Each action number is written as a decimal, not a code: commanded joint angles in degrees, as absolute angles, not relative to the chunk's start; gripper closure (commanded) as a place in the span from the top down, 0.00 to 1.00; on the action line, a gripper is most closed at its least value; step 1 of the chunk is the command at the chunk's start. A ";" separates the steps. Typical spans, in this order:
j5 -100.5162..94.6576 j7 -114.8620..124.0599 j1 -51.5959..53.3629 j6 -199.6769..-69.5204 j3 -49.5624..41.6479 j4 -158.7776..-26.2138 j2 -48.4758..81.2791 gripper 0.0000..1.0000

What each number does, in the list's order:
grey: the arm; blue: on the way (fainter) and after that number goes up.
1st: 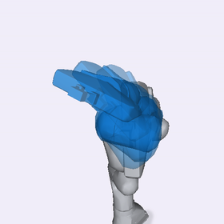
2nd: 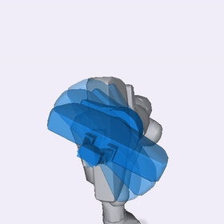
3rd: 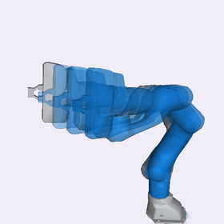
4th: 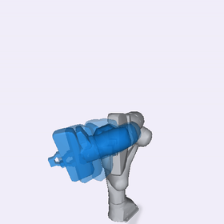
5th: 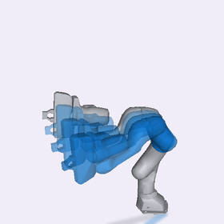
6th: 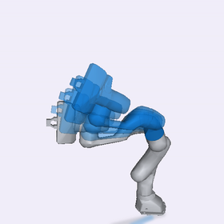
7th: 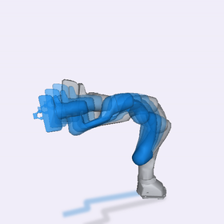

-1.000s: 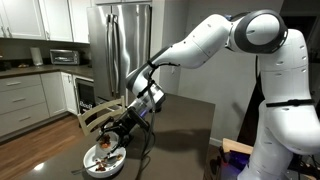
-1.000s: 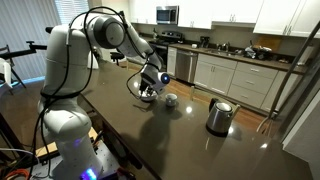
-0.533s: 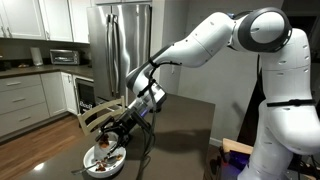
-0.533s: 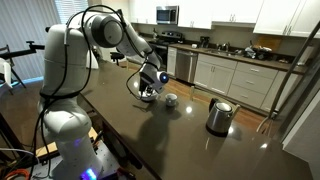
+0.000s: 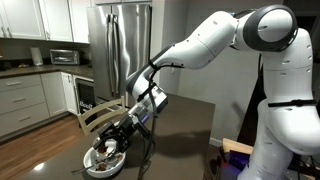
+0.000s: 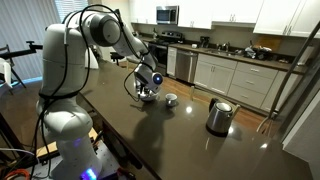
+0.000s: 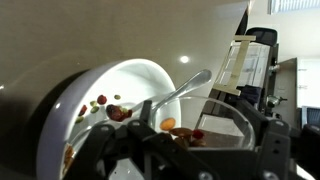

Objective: Pick up the glass cup and pour some of it's content into the bowl

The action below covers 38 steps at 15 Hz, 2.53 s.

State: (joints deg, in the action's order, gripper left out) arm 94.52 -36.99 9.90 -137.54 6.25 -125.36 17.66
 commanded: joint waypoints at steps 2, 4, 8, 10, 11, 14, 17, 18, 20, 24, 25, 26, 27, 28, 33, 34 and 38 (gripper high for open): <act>97.20 -41.37 10.57 -139.60 6.40 -125.77 16.25 0.59; 98.02 -43.54 10.51 -140.13 6.27 -125.38 16.44 0.59; 99.56 -46.32 10.28 -140.81 5.85 -124.32 16.92 0.59; 100.69 -48.43 10.27 -141.12 5.63 -123.69 17.28 0.59; 101.19 -49.62 10.28 -141.16 5.51 -123.32 17.55 0.59; 103.13 -53.13 10.44 -141.10 5.30 -122.86 17.95 0.59; 105.53 -57.42 10.63 -140.91 5.24 -123.36 17.60 0.59; 106.20 -58.70 10.68 -140.83 5.21 -123.54 17.45 0.59; 107.51 -60.94 10.70 -140.55 5.14 -123.90 17.17 0.59; 109.97 -65.15 10.77 -140.14 5.02 -124.33 16.93 0.59; 110.63 -66.13 10.81 -140.10 5.00 -124.47 16.87 0.59; 111.31 -67.30 10.84 -139.98 4.95 -124.62 16.82 0.59; 111.73 -68.11 10.86 -139.93 4.90 -124.74 16.82 0.59; 112.18 -69.01 10.90 -139.88 4.90 -124.87 16.78 0.59; 111.79 -68.43 10.92 -139.90 4.83 -125.60 16.63 0.59; 110.98 -68.59 10.91 -139.75 4.66 -124.33 17.89 0.84; 110.98 -68.58 10.93 -139.75 4.65 -124.93 17.89 0.84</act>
State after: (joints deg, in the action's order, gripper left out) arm 111.13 -68.84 10.49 -139.89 5.17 -124.91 17.97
